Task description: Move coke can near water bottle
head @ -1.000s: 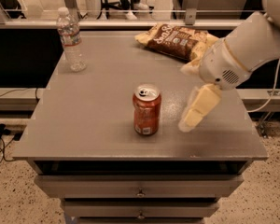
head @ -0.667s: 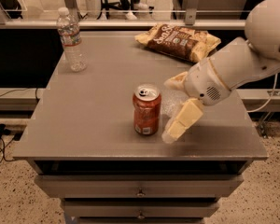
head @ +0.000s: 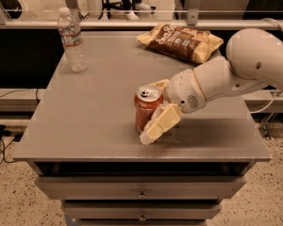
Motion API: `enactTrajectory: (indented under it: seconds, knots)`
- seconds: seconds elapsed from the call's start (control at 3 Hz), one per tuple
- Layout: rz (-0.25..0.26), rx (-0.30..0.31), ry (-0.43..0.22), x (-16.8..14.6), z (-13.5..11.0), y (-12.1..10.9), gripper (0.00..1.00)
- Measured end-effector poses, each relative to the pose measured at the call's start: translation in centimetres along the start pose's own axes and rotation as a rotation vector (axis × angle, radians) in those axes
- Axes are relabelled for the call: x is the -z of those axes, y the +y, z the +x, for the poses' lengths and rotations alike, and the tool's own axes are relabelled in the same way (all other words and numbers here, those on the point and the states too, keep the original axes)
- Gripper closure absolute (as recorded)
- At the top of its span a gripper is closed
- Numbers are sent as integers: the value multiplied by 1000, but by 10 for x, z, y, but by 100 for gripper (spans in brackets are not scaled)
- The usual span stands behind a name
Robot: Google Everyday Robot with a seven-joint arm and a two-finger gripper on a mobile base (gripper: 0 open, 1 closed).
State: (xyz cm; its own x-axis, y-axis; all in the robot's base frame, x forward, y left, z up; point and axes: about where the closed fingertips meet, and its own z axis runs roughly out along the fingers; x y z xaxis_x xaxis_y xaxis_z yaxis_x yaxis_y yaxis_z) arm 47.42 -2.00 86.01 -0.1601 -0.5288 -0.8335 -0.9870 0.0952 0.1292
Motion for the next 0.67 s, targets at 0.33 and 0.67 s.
enactTrajectory:
  seconds: [0.33,0.67]
  knots:
    - [-25,-6,-58,-6,-8,-3,17]
    - [-22,-11,-88,1,-12,-9,40]
